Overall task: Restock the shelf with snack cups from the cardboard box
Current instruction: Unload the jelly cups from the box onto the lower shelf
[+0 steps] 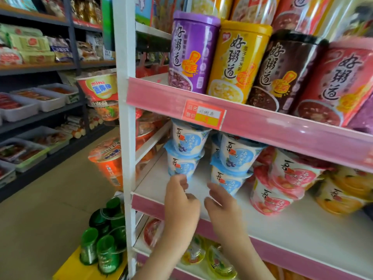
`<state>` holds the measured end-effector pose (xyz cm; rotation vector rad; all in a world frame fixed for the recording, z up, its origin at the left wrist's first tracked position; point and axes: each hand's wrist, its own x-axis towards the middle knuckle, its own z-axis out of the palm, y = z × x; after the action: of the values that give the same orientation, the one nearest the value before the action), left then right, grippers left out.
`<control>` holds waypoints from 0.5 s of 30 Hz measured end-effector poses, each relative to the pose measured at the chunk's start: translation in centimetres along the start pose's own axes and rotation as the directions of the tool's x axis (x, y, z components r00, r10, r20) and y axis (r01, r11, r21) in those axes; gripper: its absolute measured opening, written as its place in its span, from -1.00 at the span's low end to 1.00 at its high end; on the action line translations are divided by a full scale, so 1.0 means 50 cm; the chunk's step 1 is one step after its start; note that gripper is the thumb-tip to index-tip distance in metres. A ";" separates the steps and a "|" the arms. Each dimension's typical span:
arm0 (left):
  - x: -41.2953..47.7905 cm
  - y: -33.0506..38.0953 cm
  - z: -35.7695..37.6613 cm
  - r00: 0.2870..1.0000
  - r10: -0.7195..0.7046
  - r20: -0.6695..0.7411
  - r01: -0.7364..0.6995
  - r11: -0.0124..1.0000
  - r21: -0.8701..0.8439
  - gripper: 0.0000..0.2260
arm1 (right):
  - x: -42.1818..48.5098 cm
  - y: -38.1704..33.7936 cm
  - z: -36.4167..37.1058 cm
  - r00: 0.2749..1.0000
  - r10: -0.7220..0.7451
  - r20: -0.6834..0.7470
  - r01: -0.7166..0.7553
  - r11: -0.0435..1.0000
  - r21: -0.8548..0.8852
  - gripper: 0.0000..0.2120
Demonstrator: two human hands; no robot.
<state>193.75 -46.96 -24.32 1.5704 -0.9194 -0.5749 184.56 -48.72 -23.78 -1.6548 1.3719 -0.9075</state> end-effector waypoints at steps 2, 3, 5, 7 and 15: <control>-0.009 0.006 0.028 0.994 0.009 0.112 -0.001 0.998 -0.067 -0.56 | -0.004 0.017 -0.026 0.991 0.085 -0.103 -0.077 0.994 0.080 -0.63; 0.000 0.007 0.040 0.983 0.010 0.181 0.004 0.997 -0.079 -0.52 | -0.003 0.024 -0.033 0.983 0.129 -0.131 -0.114 0.987 0.115 -0.61; 0.025 0.013 0.063 0.954 0.017 0.298 0.008 0.996 -0.084 -0.46 | 0.002 0.034 -0.041 0.975 0.180 -0.133 -0.161 0.977 0.143 -0.53; 0.055 0.005 0.088 0.922 -0.009 0.388 0.039 0.997 -0.069 -0.45 | 0.008 0.036 -0.042 0.983 0.150 -0.110 -0.131 0.978 0.161 -0.37; 0.079 -0.003 0.096 0.867 0.017 0.498 0.097 0.974 -0.202 -0.45 | 0.025 0.022 -0.036 0.996 0.073 -0.051 -0.061 0.976 0.210 -0.21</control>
<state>192.26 -52.95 -25.01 1.2574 -1.1597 -1.1108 182.71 -50.29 -23.94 -1.4258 1.3157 -1.0304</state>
